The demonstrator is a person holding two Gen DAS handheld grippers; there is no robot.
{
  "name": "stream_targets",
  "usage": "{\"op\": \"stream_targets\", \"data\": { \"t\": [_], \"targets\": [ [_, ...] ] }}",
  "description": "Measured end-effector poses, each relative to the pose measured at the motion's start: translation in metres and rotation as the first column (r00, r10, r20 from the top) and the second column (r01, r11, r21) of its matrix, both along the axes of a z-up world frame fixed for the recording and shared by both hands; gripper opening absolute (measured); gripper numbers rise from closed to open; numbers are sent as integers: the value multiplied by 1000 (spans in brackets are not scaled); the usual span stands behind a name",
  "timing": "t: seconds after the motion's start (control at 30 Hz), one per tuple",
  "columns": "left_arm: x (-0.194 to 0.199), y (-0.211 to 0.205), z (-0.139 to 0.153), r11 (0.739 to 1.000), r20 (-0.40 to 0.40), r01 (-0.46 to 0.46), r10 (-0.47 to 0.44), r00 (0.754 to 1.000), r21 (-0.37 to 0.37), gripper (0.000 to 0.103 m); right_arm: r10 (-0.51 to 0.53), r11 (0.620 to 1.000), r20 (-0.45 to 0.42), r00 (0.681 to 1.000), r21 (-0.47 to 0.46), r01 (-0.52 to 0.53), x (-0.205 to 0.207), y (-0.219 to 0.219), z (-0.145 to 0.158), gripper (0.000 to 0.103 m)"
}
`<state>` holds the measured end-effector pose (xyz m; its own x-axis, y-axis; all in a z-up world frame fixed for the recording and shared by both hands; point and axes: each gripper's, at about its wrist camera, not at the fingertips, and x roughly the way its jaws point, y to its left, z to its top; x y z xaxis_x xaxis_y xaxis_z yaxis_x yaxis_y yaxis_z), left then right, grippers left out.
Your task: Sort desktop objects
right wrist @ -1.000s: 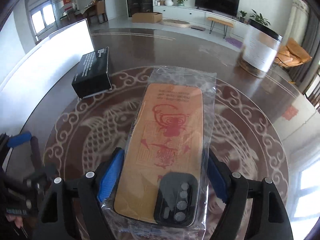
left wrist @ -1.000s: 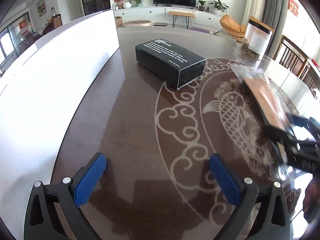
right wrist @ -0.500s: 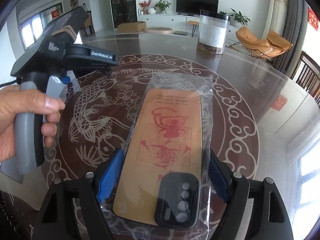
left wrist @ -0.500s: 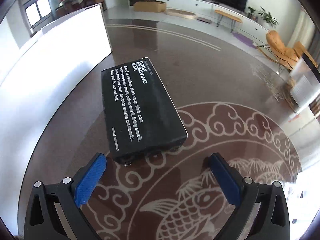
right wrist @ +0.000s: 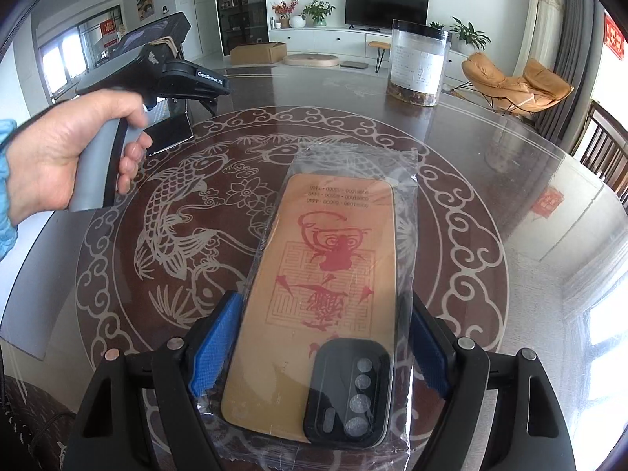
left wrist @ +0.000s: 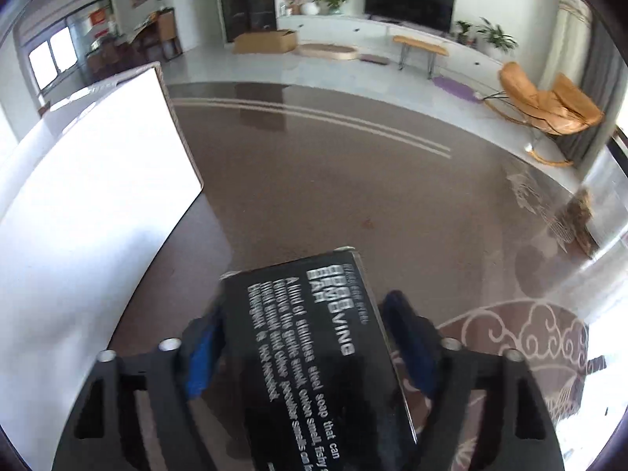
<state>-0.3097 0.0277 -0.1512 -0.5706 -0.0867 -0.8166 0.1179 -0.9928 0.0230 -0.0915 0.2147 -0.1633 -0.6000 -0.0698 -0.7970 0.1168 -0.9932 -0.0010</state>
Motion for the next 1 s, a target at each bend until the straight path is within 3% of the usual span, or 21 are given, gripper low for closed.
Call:
{"op": "stream_targets", "data": {
  "t": [0.07, 0.17, 0.3, 0.43, 0.57, 0.67, 0.73, 0.77, 0.8, 1.0],
  "targets": [
    [20, 12, 3, 992, -21, 119, -120, 993, -44, 59, -14, 1000, 0, 1000, 1, 14, -1, 3, -1, 81],
    [67, 23, 4, 960, -51, 280, -281, 958, -11, 58, -28, 1000, 1, 1000, -2, 28, -1, 6, 0, 81],
    [136, 22, 8, 918, -53, 398, -397, 916, 4, 58, -28, 1000, 1, 1000, -2, 28, 0, 5, 0, 81],
    [189, 11, 11, 922, -34, 387, -386, 922, 17, 58, 2, 1000, 1, 1000, -20, -2, 3, 1, 1, 81],
    [214, -5, 10, 928, 10, 371, -371, 928, 22, 58, 7, 999, -5, 1000, -39, -8, 35, -22, 1, 81],
    [220, -10, 8, 936, 18, 351, -351, 936, 20, 60, -53, 998, -6, 999, -30, 53, 57, -32, 2, 81],
    [231, -18, -2, 943, 23, 332, -332, 943, 11, 76, -81, 997, 6, 997, -6, 82, 58, -35, 0, 96],
    [230, -24, -7, 953, 39, 304, -304, 952, 18, 98, -82, 997, 23, 996, -1, 82, 55, -35, -3, 102],
    [233, -30, -12, 961, 58, 274, -275, 960, 31, 103, -74, 997, 31, 997, 2, 74, 55, -36, -4, 103],
    [241, -33, -12, 970, 20, 244, -244, 970, 21, 103, -74, 997, 29, 997, 4, 74, 57, -36, -3, 103]
  ]
}}
